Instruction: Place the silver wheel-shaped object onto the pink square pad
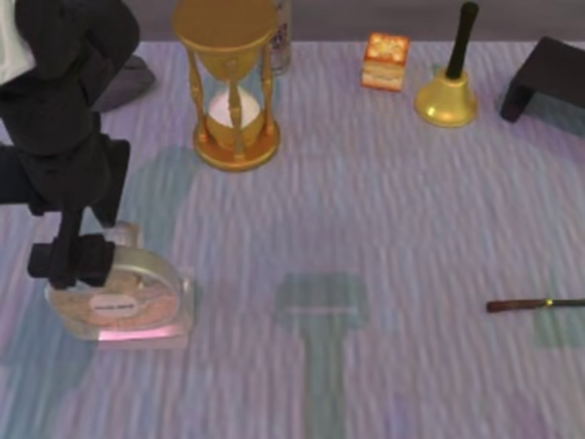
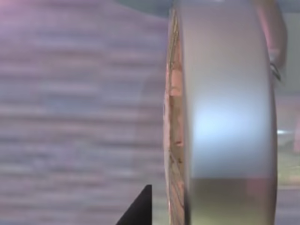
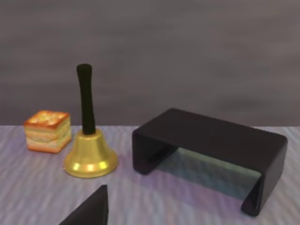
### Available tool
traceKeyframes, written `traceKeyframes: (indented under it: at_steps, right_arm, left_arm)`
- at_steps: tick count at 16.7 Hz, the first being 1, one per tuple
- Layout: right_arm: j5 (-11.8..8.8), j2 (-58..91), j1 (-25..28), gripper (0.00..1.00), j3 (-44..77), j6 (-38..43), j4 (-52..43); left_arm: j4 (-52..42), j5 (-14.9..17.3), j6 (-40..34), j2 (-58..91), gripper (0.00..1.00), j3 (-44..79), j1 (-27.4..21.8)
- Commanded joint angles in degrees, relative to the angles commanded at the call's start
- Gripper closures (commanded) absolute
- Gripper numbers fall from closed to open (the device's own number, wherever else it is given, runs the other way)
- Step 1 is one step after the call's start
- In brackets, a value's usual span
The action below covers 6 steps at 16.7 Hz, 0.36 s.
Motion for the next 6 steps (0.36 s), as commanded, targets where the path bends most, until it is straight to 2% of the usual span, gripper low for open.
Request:
traceKeyframes:
  at_steps: [6]
  right_arm:
    - [0.0, 0.0, 0.0, 0.0, 0.0, 0.0, 0.0]
  left_arm:
    - [0.0, 0.0, 0.0, 0.0, 0.0, 0.0, 0.0]
